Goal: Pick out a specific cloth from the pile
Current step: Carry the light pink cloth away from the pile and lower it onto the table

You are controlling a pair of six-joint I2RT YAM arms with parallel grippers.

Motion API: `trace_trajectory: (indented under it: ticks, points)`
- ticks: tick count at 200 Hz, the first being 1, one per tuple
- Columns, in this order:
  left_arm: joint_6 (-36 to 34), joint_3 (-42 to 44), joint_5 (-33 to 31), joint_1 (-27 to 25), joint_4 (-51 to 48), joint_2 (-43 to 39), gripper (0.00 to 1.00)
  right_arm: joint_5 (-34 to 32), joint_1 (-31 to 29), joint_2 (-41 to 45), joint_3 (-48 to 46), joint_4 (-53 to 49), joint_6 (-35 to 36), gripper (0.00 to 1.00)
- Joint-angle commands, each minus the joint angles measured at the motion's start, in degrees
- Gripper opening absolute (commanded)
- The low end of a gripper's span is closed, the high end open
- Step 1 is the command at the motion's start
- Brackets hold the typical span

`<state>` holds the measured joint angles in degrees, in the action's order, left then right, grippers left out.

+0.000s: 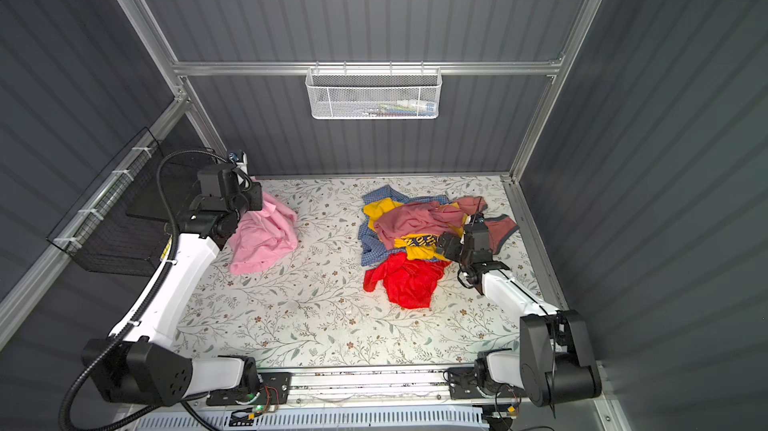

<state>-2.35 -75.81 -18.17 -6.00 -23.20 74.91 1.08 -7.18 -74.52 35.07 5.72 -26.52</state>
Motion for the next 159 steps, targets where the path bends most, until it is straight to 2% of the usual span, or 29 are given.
trace_trajectory:
  ticks: [1, 29, 54, 95, 117, 135, 146, 159]
  points:
    - [5.5, 3.2, -0.1, 3.6, -2.6, -0.4, 0.00, 0.1, 0.1, -1.1, 1.7, -0.1, 0.3, 0.99]
    - [10.0, 9.7, 5.0, 12.6, 1.0, 0.3, 0.00, 0.4, 0.0, -1.2, 1.7, 0.2, 0.4, 0.99]
    - [9.2, 12.3, 3.5, 15.0, 3.1, 4.1, 0.00, 0.3, 0.1, -1.1, 1.4, 0.2, 0.6, 0.99]
    - [5.5, 9.8, 2.5, 15.0, 3.9, 11.7, 0.00, 0.7, -0.1, -1.5, 1.2, 0.6, 0.4, 0.99]
    - [4.0, 8.8, -1.2, 14.3, 2.8, 16.7, 0.00, 0.9, 0.0, -1.9, 1.2, 1.0, 0.4, 0.99]
    - [2.3, 6.6, -6.9, 11.2, -0.9, 21.9, 0.00, 1.3, -0.1, -2.4, 1.3, 1.4, 0.3, 0.99]
    - [1.2, 5.2, -10.1, 8.0, -2.6, 24.5, 0.06, 1.3, 0.0, -2.6, 1.3, 1.7, 0.4, 0.99]
    - [0.9, 5.3, -10.4, 5.3, -1.9, 25.6, 0.13, 1.4, 0.0, -2.9, 1.2, 1.7, 0.5, 0.99]
